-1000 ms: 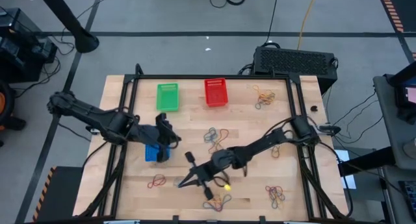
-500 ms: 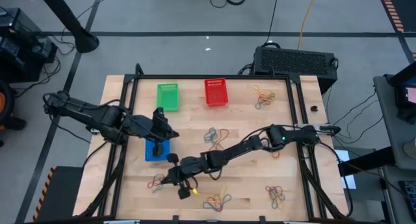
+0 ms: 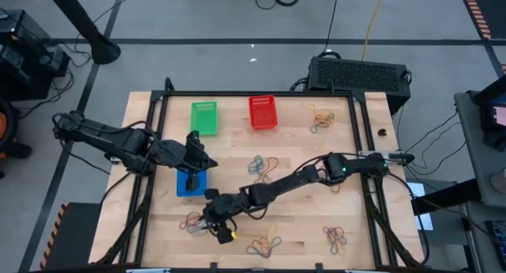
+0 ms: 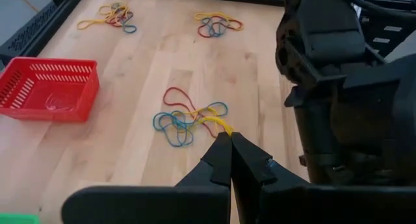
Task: Sort rubber bands into baskets
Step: Put the yellow rubber band into the green bin
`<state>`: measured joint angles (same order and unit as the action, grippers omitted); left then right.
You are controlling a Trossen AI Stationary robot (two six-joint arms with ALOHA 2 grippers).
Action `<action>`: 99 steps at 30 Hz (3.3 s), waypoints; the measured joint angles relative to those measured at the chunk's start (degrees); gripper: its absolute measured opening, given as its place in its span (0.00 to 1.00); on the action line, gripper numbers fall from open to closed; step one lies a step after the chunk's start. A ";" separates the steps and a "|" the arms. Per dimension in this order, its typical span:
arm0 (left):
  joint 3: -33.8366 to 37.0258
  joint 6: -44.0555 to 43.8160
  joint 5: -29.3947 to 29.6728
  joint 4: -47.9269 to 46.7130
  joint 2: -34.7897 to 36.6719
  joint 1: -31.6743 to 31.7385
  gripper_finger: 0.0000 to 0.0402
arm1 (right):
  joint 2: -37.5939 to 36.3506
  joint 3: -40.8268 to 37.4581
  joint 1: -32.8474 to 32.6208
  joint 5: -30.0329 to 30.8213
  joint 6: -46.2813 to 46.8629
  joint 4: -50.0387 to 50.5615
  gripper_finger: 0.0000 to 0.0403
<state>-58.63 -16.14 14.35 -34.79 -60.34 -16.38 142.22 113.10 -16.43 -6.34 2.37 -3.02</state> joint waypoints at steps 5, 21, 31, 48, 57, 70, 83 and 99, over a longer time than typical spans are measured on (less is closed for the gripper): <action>-0.02 0.02 -0.04 -0.08 0.00 -0.04 0.00 | -4.58 -0.02 0.19 -3.21 -0.04 12.09 0.48; -0.02 1.63 3.85 1.97 0.07 -0.24 0.00 | -34.08 -17.31 0.39 9.09 -5.79 49.74 0.35; -0.04 4.90 6.56 6.17 -7.09 7.61 0.00 | -68.34 -66.47 3.30 9.81 1.89 -5.00 0.24; -0.04 12.14 -8.16 29.08 -20.19 35.65 0.00 | -84.08 -85.72 5.60 12.58 -2.51 -20.51 0.20; -0.04 10.56 -7.27 22.84 -19.48 42.39 0.00 | -86.81 -85.72 5.58 12.36 -4.59 -11.06 0.20; -0.07 9.44 2.45 2.51 -12.72 45.18 0.00 | -87.96 -85.72 5.58 12.28 -1.72 -9.17 0.20; 2.15 10.88 2.03 -2.02 -14.29 50.10 0.00 | -87.96 -85.72 5.58 12.28 -0.03 -10.48 0.20; 9.33 10.54 0.85 3.00 -14.29 51.69 0.00 | -87.96 -85.72 5.58 12.30 -0.02 -10.48 0.20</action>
<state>-49.30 -5.61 15.20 -31.79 -74.63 35.31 54.26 27.38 -10.85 5.96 2.35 -13.50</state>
